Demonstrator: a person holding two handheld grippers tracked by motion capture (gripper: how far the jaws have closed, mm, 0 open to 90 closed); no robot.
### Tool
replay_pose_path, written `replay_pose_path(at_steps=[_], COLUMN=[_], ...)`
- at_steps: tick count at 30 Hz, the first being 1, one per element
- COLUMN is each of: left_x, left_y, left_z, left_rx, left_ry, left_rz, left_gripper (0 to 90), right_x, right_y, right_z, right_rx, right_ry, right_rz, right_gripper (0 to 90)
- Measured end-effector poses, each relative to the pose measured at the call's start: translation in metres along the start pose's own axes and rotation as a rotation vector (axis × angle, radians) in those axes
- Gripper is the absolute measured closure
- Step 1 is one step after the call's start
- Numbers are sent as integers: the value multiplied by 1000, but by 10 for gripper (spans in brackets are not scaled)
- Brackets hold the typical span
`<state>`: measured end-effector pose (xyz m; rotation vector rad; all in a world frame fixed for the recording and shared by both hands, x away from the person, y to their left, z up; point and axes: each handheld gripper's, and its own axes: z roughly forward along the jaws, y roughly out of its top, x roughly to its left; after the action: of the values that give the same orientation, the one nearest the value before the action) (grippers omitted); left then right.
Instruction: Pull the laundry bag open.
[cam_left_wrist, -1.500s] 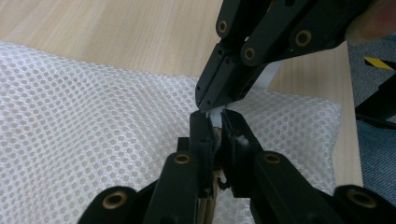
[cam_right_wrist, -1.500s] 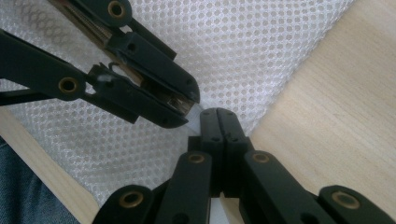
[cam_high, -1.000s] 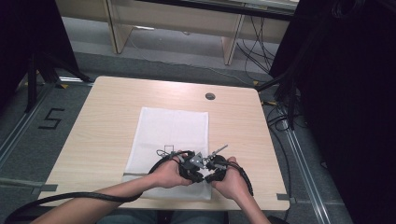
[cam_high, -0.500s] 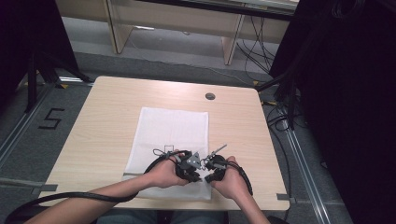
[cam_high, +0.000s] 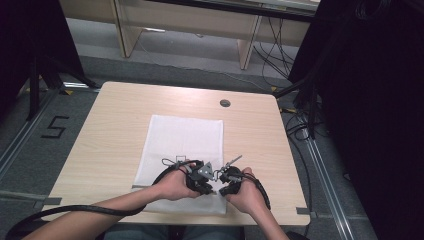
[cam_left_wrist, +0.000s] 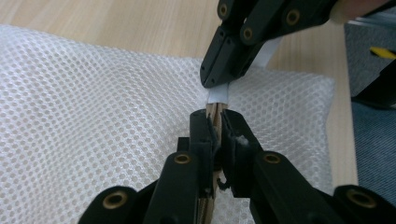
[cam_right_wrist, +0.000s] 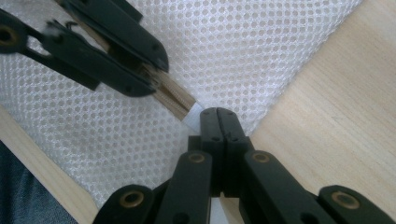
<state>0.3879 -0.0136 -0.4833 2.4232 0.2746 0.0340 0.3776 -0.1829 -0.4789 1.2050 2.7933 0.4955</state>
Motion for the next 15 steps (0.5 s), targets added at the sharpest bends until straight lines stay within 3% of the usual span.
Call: replay_pose_path(at_steps=[5, 6, 9, 15], left_x=[-1, 0, -2, -1], left_y=[0, 1, 1, 0], left_z=[0, -1, -1, -1], left_rx=[-9, -9, -8, -10], left_ry=[2, 4, 3, 6], left_rz=[3, 13, 3, 5], left_gripper=[831, 831, 831, 831], right_x=[1, 0, 0, 0], right_y=[0, 0, 0, 0], right_z=[0, 0, -1, 0], right_rx=[16, 0, 3, 2], right_ry=[18, 5, 2, 9], right_rz=[37, 14, 7, 15], right_gripper=[900, 900, 900, 900])
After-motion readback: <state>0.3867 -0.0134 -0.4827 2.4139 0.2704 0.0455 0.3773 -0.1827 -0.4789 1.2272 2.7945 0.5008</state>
